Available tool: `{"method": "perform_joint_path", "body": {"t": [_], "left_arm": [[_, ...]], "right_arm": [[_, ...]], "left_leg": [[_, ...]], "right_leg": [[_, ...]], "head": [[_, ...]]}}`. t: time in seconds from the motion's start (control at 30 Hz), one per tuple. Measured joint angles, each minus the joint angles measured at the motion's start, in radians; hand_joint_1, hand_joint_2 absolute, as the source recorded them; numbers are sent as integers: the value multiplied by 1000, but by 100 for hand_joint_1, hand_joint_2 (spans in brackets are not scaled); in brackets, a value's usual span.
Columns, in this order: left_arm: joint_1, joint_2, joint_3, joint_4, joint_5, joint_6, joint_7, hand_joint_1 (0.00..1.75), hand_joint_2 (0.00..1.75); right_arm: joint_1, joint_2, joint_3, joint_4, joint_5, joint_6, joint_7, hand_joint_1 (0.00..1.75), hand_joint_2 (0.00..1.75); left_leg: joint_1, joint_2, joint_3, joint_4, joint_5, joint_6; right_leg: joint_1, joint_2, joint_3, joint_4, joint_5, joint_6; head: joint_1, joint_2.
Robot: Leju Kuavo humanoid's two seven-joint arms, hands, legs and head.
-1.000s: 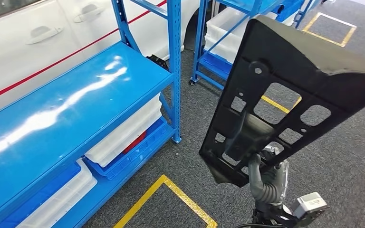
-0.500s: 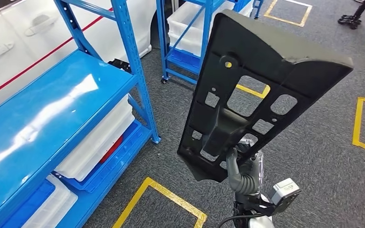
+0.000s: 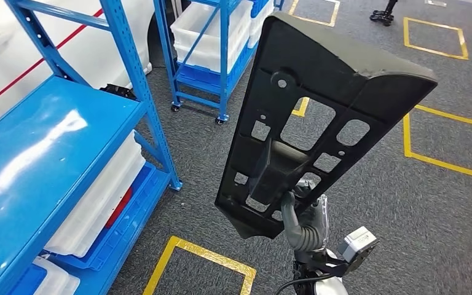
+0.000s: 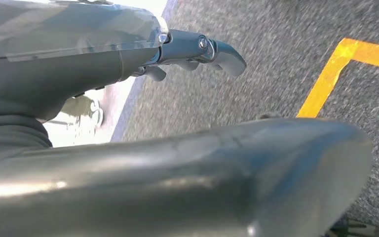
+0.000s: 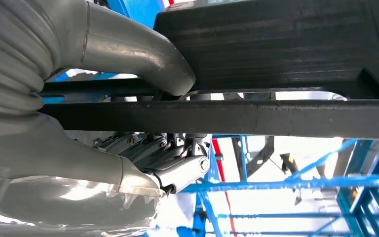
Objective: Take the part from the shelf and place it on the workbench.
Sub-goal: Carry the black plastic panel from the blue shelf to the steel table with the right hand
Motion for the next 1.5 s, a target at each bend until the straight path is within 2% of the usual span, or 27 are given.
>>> {"method": "perform_joint_path", "body": {"t": [0.03,0.07,0.1,0.17,0.23,0.27,0.33,0.4,0.47,0.5,0.53,0.57,0.63,0.7,0.77,0.83,0.9,1.0,1.03,1.07,1.1,1.17,1.23,1.27,1.33,1.4,1.5], "left_arm": [[1,0,0,1,1,0,-3,0,0],[1,0,0,2,3,0,-6,0,0],[1,0,0,2,4,0,-11,0,0],[1,-1,0,2,7,0,-19,0,0],[2,-2,0,2,8,0,-24,0,0],[3,-2,0,2,8,0,-25,0,0],[3,-2,0,2,5,0,-20,0,0],[3,-2,0,2,-1,0,-11,0,0],[5,-2,-2,2,-4,0,0,0,0],[5,-2,-3,2,-5,0,7,0,0],[6,-2,-4,2,-6,0,13,0,0],[6,-2,-5,2,-6,0,17,0,0],[6,-2,-6,2,-4,0,19,0,0],[6,-3,-6,3,1,0,13,0,0],[5,-4,-6,5,7,0,8,0,0],[4,-6,-6,5,9,0,5,0,0],[4,-9,-6,6,10,0,3,0,0],[7,-9,-3,6,25,0,-22,0,0],[8,-9,0,6,35,0,-37,0,0],[9,-9,6,6,45,0,-54,0,0],[10,-8,12,6,55,0,-71,0,0],[11,-7,25,6,71,0,-98,0,0],[12,-6,37,5,81,0,-114,0,0],[12,-6,43,5,86,0,-119,0,0],[12,-5,51,4,91,0,-127,0,0],[13,-3,59,2,96,-2,-139,0,0],[18,3,73,0,111,-20,-169,0,0]], "right_arm": [[-1,0,3,4,-1,0,0,175,175],[-1,0,4,7,-1,0,0,175,175],[-1,0,4,10,-2,0,0,175,175],[-4,0,5,12,-4,0,0,175,175],[-8,0,6,13,-9,1,0,175,175],[-9,0,6,14,-12,2,0,175,175],[-8,-1,6,15,-17,7,0,175,175],[-9,0,8,17,-20,14,-1,175,175],[-13,1,12,22,-24,20,-1,175,175],[-13,2,14,25,-26,23,-1,175,175],[-13,3,16,29,-29,26,0,175,175],[-13,3,18,33,-32,29,0,175,175],[-14,4,21,40,-35,33,0,175,175],[-18,6,22,46,-36,34,0,175,175],[-22,10,24,50,-36,34,0,175,175],[-23,11,24,54,-36,34,0,175,175],[-23,11,24,56,-36,34,0,175,175],[-27,11,24,59,-38,31,0,175,175],[-26,11,24,62,-41,29,0,175,175],[-25,11,24,65,-45,28,0,175,175],[-24,10,23,67,-50,27,0,175,175],[-23,10,19,69,-58,27,0,175,175],[-21,9,14,69,-64,27,0,175,175],[-19,9,10,69,-67,28,0,175,175],[-11,8,3,68,-70,31,0,175,175],[-1,7,-4,65,-69,34,-1,175,175],[10,8,-11,58,-68,38,-1,175,175]], "left_leg": [[-3,14,0,0,-1,1],[-5,27,0,0,-1,2],[-8,39,1,0,-2,2],[-14,59,4,0,-4,2],[-17,76,6,0,-7,-2],[-19,86,7,-1,-8,-5],[-18,98,12,-1,-13,-14],[-17,66,1,38,-44,-23],[-14,16,-50,153,-108,-29],[-13,4,-81,219,-136,-32],[-11,-1,-104,266,-148,-34],[-9,-4,-109,275,-139,-36],[-3,-15,-67,180,-70,-39],[5,-60,-12,55,-18,-39],[6,-87,6,10,-12,-32],[4,-70,7,4,-6,-19],[5,-45,8,-6,2,-5],[2,-5,8,-11,4,4],[0,8,7,-11,4,5],[0,20,8,-11,2,5],[-1,31,9,-11,1,4],[-1,49,14,-11,-3,0],[-4,62,19,-10,-9,-9],[-5,68,21,-10,-11,-13],[-6,79,23,-11,-15,-24],[-4,55,16,15,-37,-33],[-2,1,-63,191,-129,-39]], "right_leg": [[0,-5,-13,34,-7,-1],[1,-8,-8,31,4,-4],[3,-12,18,-13,30,-9],[15,-49,97,-153,83,-27],[30,-80,140,-237,101,-42],[34,-81,141,-245,99,-46],[31,-58,142,-255,107,-54],[22,-36,148,-270,116,-64],[18,-14,148,-274,120,-69],[18,-3,146,-273,121,-70],[18,10,146,-273,122,-71],[18,23,145,-271,122,-70],[15,51,146,-264,121,-67],[14,75,140,-252,118,-58],[12,96,128,-244,120,-45],[8,114,119,-244,125,-31],[9,87,100,-212,103,-21],[7,9,13,-33,13,-10],[5,0,-11,19,-3,-8],[3,-5,-19,36,0,-7],[1,-8,-5,13,20,-7],[3,-32,71,-124,81,-11],[12,-58,129,-233,110,-22],[18,-64,137,-251,110,-27],[19,-47,136,-254,111,-38],[13,-30,141,-263,115,-50],[11,-4,145,-268,116,-62]], "head": [[0,0],[0,0],[0,0],[0,0],[0,0],[0,0],[0,0],[0,0],[0,0],[0,0],[0,0],[0,0],[0,0],[0,0],[0,0],[0,0],[0,0],[0,0],[0,0],[0,0],[0,0],[0,0],[0,0],[0,0],[0,0],[0,0],[0,0]]}}
